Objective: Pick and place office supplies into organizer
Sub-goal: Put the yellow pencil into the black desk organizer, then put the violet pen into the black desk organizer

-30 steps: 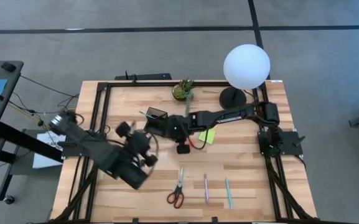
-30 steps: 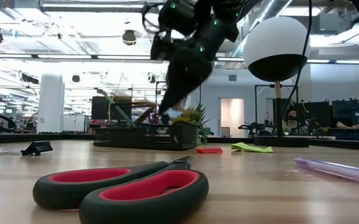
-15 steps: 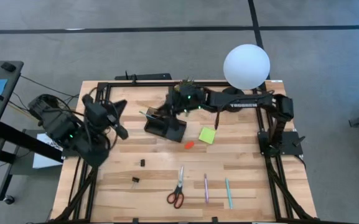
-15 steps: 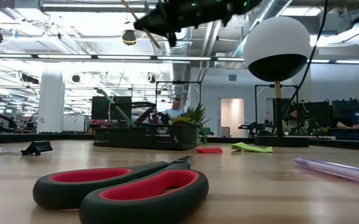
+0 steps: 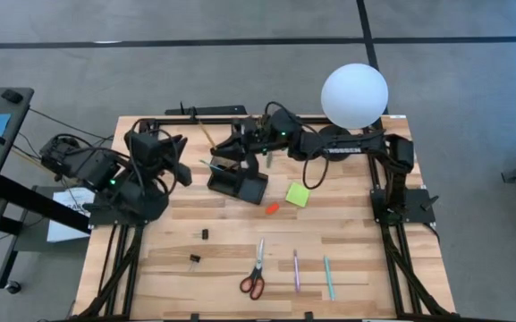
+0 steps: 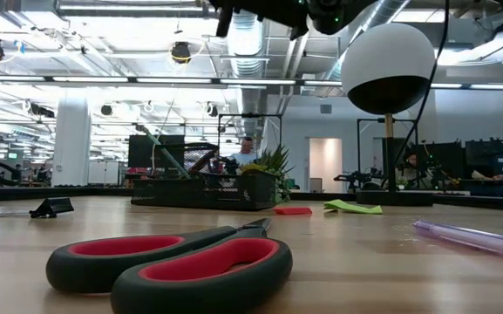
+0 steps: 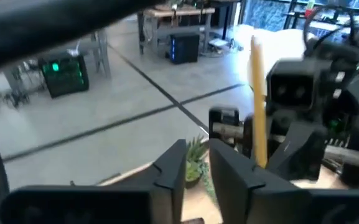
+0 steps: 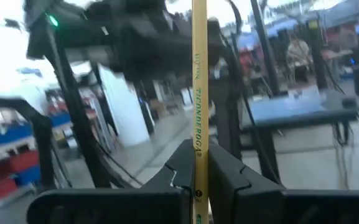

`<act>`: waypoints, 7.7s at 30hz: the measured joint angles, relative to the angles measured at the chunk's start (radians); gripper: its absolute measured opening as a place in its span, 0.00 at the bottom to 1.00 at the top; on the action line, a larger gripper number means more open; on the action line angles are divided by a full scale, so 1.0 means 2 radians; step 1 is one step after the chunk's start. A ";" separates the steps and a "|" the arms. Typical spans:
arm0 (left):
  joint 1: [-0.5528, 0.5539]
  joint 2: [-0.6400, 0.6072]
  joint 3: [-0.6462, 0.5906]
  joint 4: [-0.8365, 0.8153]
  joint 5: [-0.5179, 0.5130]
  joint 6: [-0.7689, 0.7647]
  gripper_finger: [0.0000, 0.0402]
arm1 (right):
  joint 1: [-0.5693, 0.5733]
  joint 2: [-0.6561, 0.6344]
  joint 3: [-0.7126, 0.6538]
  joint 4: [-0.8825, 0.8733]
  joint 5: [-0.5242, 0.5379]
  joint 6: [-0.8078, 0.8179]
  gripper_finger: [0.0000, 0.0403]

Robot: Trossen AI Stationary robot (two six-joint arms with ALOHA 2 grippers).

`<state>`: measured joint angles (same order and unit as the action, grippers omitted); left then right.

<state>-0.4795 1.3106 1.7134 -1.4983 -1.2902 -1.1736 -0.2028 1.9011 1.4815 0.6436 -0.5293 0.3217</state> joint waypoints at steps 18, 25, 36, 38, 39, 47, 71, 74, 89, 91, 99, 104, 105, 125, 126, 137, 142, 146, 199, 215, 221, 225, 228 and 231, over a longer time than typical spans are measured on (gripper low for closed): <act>0.088 0.013 0.000 0.291 0.086 0.275 0.53 | 0.010 0.000 0.000 0.051 -0.011 0.049 0.04; 0.106 0.043 0.000 0.323 0.094 0.310 0.44 | 0.010 0.000 0.000 0.049 -0.011 0.049 0.04; 0.105 0.058 0.000 0.322 0.068 0.309 0.27 | -0.008 -0.001 0.000 0.053 -0.011 0.049 0.04; 0.104 0.055 0.000 0.322 0.064 0.317 0.24 | -0.008 -0.001 0.000 0.053 -0.011 0.049 0.04; 0.104 0.054 0.000 0.323 0.063 0.319 0.22 | -0.008 -0.001 0.000 0.053 -0.010 0.049 0.05; 0.108 0.055 0.000 0.331 0.058 0.323 0.03 | -0.012 -0.001 0.000 0.050 -0.010 0.039 0.06; 0.133 0.049 0.000 0.253 0.023 0.286 0.02 | -0.073 -0.015 0.000 0.045 -0.251 0.170 0.41; 0.139 0.049 0.000 0.205 0.022 0.226 0.02 | -0.081 -0.030 -0.010 0.045 -0.361 0.230 0.41; 0.189 0.060 -0.200 0.434 0.137 0.205 0.02 | -0.025 -0.190 -0.064 0.045 -0.384 0.242 0.27; 0.205 0.058 -0.233 0.509 0.156 0.223 0.02 | -0.018 -0.200 -0.064 0.041 -0.384 0.241 0.26; 0.247 0.059 -0.361 0.650 0.183 0.234 0.02 | -0.006 -0.212 -0.064 0.035 -0.388 0.241 0.27; 0.262 0.060 -0.394 0.714 0.193 0.273 0.02 | -0.002 -0.212 -0.064 0.016 -0.397 0.241 0.27; 0.264 0.060 -0.396 0.715 0.194 0.283 0.02 | -0.002 -0.212 -0.064 0.015 -0.399 0.241 0.27; 0.276 0.149 -0.442 0.799 0.264 0.233 0.18 | -0.004 -0.212 -0.064 0.015 -0.402 0.241 0.27; 0.276 0.154 -0.442 0.802 0.262 0.232 0.20 | -0.004 -0.212 -0.064 0.015 -0.402 0.241 0.27; 0.276 0.132 -0.427 0.763 0.262 0.238 0.32 | -0.003 -0.212 -0.064 0.011 -0.403 0.241 0.27; 0.274 0.096 -0.397 0.682 0.264 0.240 0.34 | -0.003 -0.212 -0.064 0.011 -0.404 0.242 0.27; 0.274 0.053 -0.362 0.622 0.303 0.253 0.35 | -0.003 -0.212 -0.064 0.011 -0.405 0.249 0.27; 0.161 0.061 -0.243 0.611 0.674 0.491 0.35 | 0.325 -0.349 -0.118 -0.949 0.222 0.278 0.26; 0.159 0.342 -0.148 0.804 0.841 0.753 0.35 | 0.370 -0.348 -0.137 -0.954 0.214 0.412 0.26; 0.156 0.450 -0.030 0.765 0.858 0.785 0.35 | 0.356 -0.345 -0.137 -0.965 0.218 0.398 0.26; 0.156 0.502 0.042 0.684 0.879 0.798 0.35 | 0.356 -0.345 -0.137 -0.985 0.217 0.397 0.26; 0.153 0.533 0.077 0.636 0.883 0.828 0.35 | 0.357 -0.345 -0.137 -1.009 0.216 0.398 0.26; 0.150 0.556 0.090 0.609 0.882 0.838 0.35 | 0.356 -0.345 -0.137 -1.037 0.215 0.399 0.26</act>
<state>-0.1800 2.4219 1.8941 -0.2793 0.4746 0.5021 0.5102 1.2103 1.2076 -1.4297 -0.0995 1.1187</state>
